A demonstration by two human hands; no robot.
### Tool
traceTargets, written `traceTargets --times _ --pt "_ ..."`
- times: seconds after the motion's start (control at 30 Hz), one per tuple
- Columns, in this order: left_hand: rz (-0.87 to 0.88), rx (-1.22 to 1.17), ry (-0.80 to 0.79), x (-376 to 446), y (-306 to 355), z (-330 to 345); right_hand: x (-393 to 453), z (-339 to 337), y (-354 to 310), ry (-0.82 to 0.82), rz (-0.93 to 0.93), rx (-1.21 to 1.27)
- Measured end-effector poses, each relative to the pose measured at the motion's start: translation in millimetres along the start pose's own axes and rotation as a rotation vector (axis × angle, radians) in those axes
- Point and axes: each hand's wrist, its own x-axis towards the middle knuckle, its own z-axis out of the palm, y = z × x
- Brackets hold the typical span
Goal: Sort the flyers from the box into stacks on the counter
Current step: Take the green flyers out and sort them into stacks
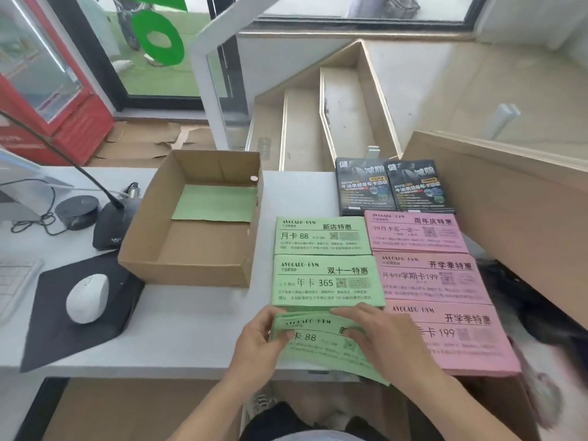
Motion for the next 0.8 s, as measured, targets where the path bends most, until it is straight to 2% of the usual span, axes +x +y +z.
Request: traceTargets --times 0.17,0.27,0.33,0.4,0.47,0.6,0.8 --pt "0.060 0.052 0.066 -8 -3 -1 -6 -8 -2 0.140 -0.111 0.042" --pt "0.064 0.069 0.081 -12 -7 0 -16 -4 9 0.037 0.117 0.133" --pt "0.073 0.090 0.072 -15 -5 3 -26 1 18 -0.038 0.285 0.316" --pt "0.068 0.098 0.073 -14 -1 7 -33 4 20 -0.021 0.350 0.522" --pt "0.071 0.098 0.103 -13 2 9 -37 7 17 0.016 0.346 0.605" --pt "0.152 0.122 0.186 -15 9 -1 -30 8 13 0.081 0.312 0.620" --pt "0.140 0.090 0.149 -15 -2 -12 -28 9 16 0.080 0.280 0.571"
